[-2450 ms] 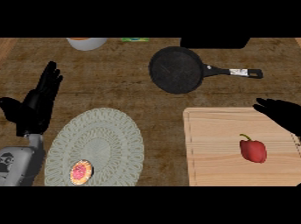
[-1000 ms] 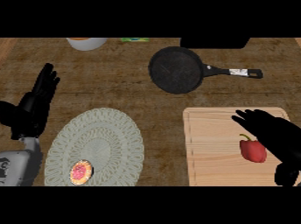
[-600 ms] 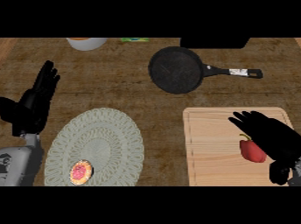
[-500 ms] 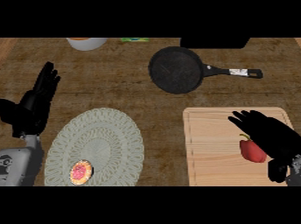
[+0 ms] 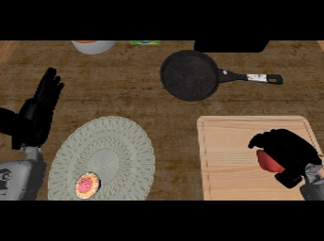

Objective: Pick the bell pepper from the cutting board and place it in the pan

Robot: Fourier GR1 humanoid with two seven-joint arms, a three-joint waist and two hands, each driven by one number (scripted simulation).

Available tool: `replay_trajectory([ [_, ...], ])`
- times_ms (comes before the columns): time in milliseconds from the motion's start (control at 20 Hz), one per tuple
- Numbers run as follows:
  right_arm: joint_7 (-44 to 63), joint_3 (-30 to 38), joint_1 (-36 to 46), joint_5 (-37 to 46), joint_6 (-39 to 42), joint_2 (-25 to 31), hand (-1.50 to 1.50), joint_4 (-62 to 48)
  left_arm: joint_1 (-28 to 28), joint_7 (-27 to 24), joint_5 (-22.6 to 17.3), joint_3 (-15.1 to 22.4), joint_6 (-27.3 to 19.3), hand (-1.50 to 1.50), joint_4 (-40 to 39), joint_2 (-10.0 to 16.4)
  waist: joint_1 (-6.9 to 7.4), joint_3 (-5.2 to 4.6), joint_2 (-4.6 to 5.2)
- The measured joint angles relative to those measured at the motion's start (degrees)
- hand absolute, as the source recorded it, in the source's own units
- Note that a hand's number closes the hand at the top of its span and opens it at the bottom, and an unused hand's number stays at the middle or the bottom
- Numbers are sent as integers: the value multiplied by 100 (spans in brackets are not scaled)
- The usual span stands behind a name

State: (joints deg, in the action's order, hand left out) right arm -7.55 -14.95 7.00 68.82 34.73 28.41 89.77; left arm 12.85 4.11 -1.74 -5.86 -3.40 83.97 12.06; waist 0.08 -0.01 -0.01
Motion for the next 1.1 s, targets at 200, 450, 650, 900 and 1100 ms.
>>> replay_trajectory([
  [200, -360, -102, 92, 182, -259, 33, 150, -183, -30, -137, 45, -14, 24, 0, -91, -38, 1, -11, -9],
  [450, -535, -36, 83, 367, -234, -49, 150, -97, 50, -9, 39, -76, 77, 0, -40, -34, -4, -10, -11],
  [650, -411, -11, 42, 428, -380, -374, 150, 40, 43, 3, 118, -32, 6, 0, -13, -127, -14, -5, -8],
  [900, 938, -936, -5, 395, -241, -1956, 150, 425, 111, 33, 134, 33, 34, 0, -50, -162, 86, -3, -3],
  [1100, 2087, -1733, 191, 138, -894, -2504, 150, 666, 171, 39, 140, 55, 72, 0, -54, -141, 193, 5, -6],
])
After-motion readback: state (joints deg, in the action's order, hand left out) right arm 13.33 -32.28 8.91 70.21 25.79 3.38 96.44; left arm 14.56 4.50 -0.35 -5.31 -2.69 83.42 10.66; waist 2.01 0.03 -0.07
